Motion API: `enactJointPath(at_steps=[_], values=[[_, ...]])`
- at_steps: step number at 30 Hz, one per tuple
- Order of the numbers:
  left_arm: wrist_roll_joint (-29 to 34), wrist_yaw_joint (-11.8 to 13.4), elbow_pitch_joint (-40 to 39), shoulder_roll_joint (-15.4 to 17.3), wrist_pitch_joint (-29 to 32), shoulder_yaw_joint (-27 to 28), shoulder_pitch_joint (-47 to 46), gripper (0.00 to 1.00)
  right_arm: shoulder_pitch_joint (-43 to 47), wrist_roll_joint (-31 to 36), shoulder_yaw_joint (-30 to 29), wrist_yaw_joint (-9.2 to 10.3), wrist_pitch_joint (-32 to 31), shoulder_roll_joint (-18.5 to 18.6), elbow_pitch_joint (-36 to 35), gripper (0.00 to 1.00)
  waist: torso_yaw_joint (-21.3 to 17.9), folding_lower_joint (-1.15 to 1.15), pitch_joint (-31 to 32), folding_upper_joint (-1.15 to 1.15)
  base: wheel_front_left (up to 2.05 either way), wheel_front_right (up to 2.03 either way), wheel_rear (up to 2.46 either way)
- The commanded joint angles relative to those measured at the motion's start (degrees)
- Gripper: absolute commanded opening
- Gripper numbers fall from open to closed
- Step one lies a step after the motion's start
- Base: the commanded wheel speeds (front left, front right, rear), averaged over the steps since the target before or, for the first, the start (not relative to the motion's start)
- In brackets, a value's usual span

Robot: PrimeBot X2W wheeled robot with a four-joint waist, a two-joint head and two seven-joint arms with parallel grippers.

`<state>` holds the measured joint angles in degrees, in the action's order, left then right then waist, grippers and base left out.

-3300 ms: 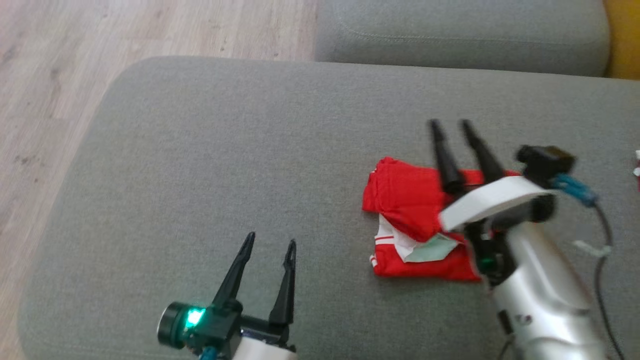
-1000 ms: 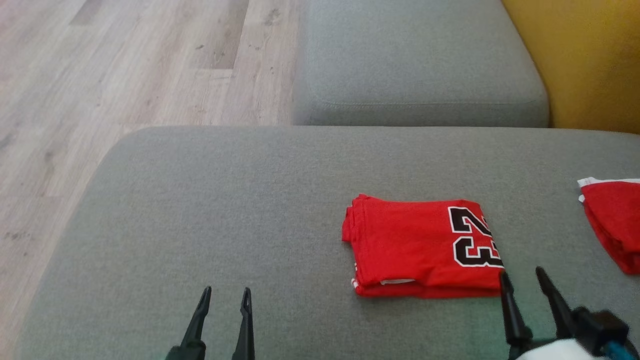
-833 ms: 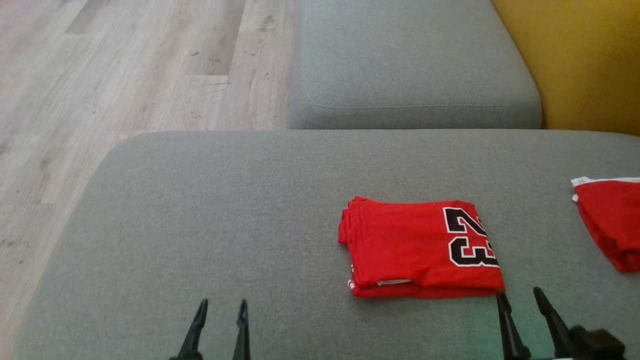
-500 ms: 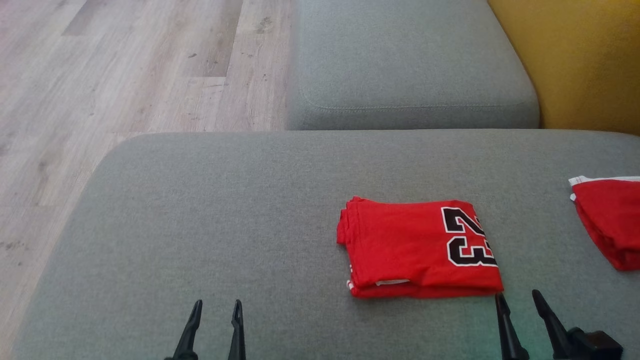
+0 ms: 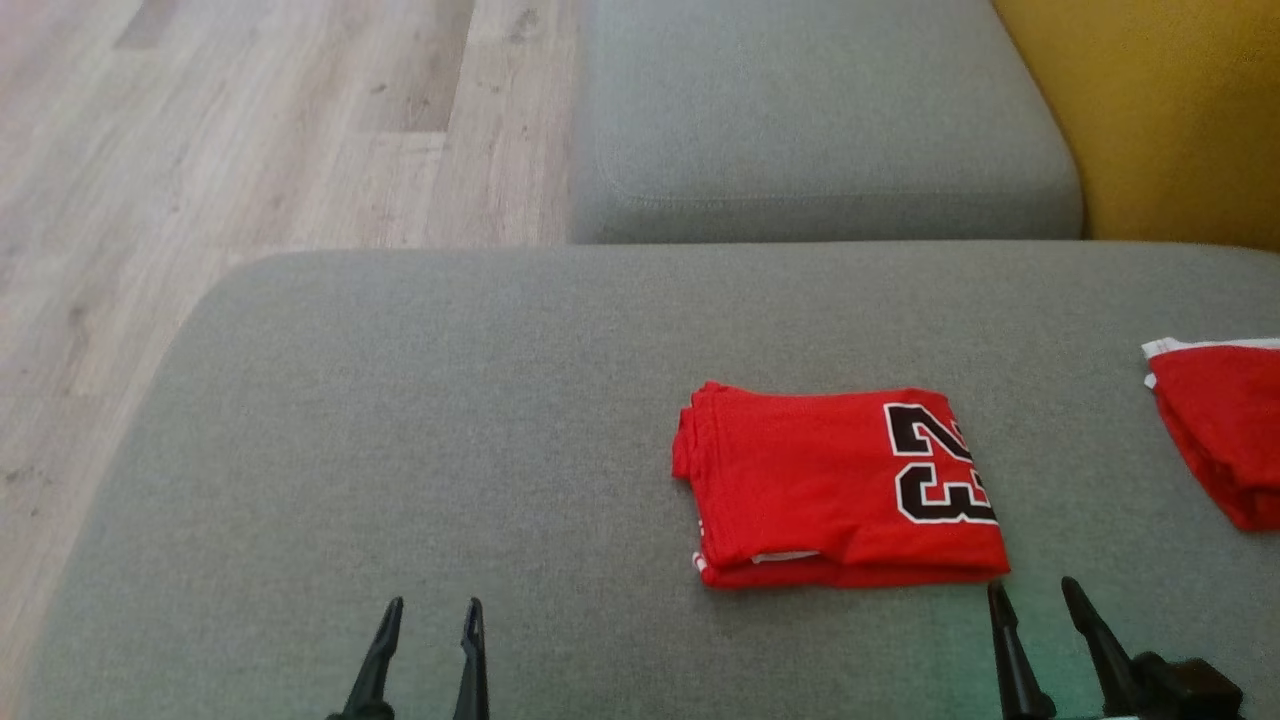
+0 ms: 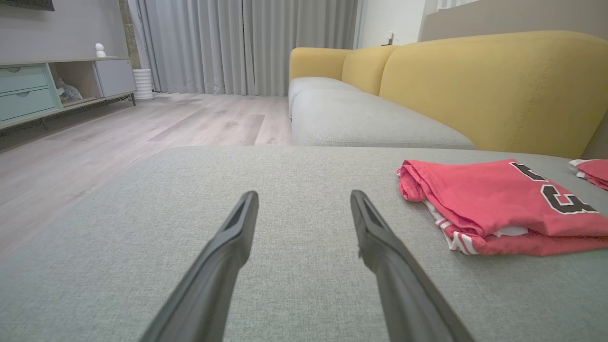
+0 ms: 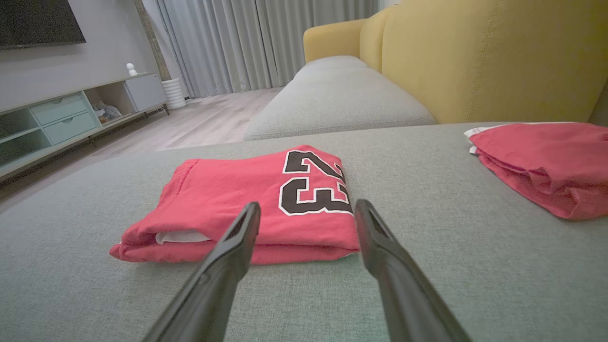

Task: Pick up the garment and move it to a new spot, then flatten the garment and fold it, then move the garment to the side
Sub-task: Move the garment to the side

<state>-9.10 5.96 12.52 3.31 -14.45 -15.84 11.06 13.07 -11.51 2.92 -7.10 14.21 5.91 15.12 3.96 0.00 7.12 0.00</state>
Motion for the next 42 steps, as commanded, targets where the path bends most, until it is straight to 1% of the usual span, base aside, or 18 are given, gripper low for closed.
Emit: enactJointPath(at_steps=[1, 3, 6, 7, 9, 12, 15, 18, 20, 21, 23, 27, 30, 36, 42], values=[[0.7, 0.0, -2.2, -0.4, -0.5, 2.6, -2.4, 1.0, -4.2, -0.2, 1.4, -0.39, 0.8, 1.1, -1.1, 1.0, 0.0, 0.0, -1.3, 0.0, 0.0, 0.0, 0.0], [0.9, 0.0, -2.4, -0.4, -0.5, 2.6, -2.7, 1.0, -6.3, -1.8, 2.0, -0.39, 0.8, 1.9, 0.9, 1.0, -0.1, 0.0, -2.7, 0.0, 0.0, 0.0, 0.0], [1.1, 0.0, -2.7, -0.4, -0.5, 1.9, -3.5, 1.0, -11.5, -4.7, 2.8, -0.39, 0.8, 4.0, 5.9, 1.0, 0.1, 0.0, -5.0, 0.0, 0.0, 0.0, 0.0], [1.1, 0.0, -2.7, -0.4, -0.5, 1.9, -3.5, 1.0, -11.5, -4.7, 2.8, -0.39, 0.8, 4.0, 5.9, 1.0, 0.1, 0.0, -5.0, 0.0, 0.0, 0.0, 0.0], [1.0, 0.1, -3.0, -0.4, -0.5, 1.3, -4.2, 1.0, -16.0, -6.4, 3.6, -0.39, 0.3, 6.0, 10.2, 1.0, 0.3, 0.0, -6.5, 0.0, 0.0, 0.0, 0.0], [1.1, 0.2, -3.2, -0.4, -0.5, 0.4, -5.3, 1.0, -23.1, -8.7, 5.4, -0.39, -4.0, 9.2, 16.6, 1.0, 0.7, 0.0, -8.6, 0.0, 0.0, 0.0, 0.0], [1.1, 0.4, -3.5, -0.4, -0.5, -0.3, -6.8, 1.0, -29.0, -13.3, 8.1, -0.39, -10.4, 11.2, 21.4, 1.0, 1.3, 0.0, -10.7, 0.0, 0.0, 0.0, 0.0], [0.4, 0.6, -3.5, -0.4, -0.5, -0.9, -8.2, 1.0, -32.8, -17.1, 12.0, -0.39, -15.4, 13.3, 25.2, 1.0, 2.0, 0.0, -12.3, 0.0, 0.0, 0.0, 0.0], [0.1, 0.7, -3.5, -0.4, -0.5, -1.4, -9.1, 1.0, -34.4, -19.6, 14.4, -0.39, -16.8, 14.1, 27.2, 1.0, 2.5, 0.0, -13.1, 0.0, 0.0, 0.0, 0.0], [0.0, 0.7, -3.5, -0.4, -0.5, -1.6, -9.4, 1.0, -35.0, -20.7, 15.6, -0.39, -17.5, 14.4, 28.2, 0.86, 2.7, 0.0, -13.3, 0.0, 0.0, 0.0, 0.0], [-0.2, 0.8, -3.4, -0.4, -0.5, -1.9, -10.0, 1.0, -35.8, -22.9, 18.3, -0.39, -18.8, 14.5, 29.9, 0.0, 3.0, 0.0, -13.7, 0.0, 0.0, 0.0, 0.0], [-0.4, 1.2, -3.3, -0.4, -0.5, -1.9, -10.3, 1.0, -37.3, -26.8, 22.7, -0.39, -17.7, 15.7, 30.5, 0.0, 2.9, 0.0, -14.1, 0.0, 0.0, 0.0, 0.0], [-0.2, 1.3, -3.5, -0.4, -0.5, -1.6, -10.2, 1.0, -39.4, -28.0, 25.3, -0.39, -16.3, 18.2, 30.9, 0.0, 1.9, 0.0, -14.6, 0.0, 0.0, 0.0, 0.0], [0.6, 1.5, -4.8, -0.4, -0.5, -1.4, -11.3, 1.0, -45.9, -27.6, 28.7, -0.39, -15.5, 25.8, 32.3, 0.0, -1.4, 0.0, -17.9, 0.0, 0.0, 0.0, 0.0], [1.7, 1.3, -5.9, -0.4, -0.5, -1.6, -14.2, 1.0, -52.7, -27.8, 29.8, -0.39, -15.6, 34.7, 33.6, 0.0, -4.5, 0.0, -23.0, 0.0, 0.0, 0.0, 0.0]])
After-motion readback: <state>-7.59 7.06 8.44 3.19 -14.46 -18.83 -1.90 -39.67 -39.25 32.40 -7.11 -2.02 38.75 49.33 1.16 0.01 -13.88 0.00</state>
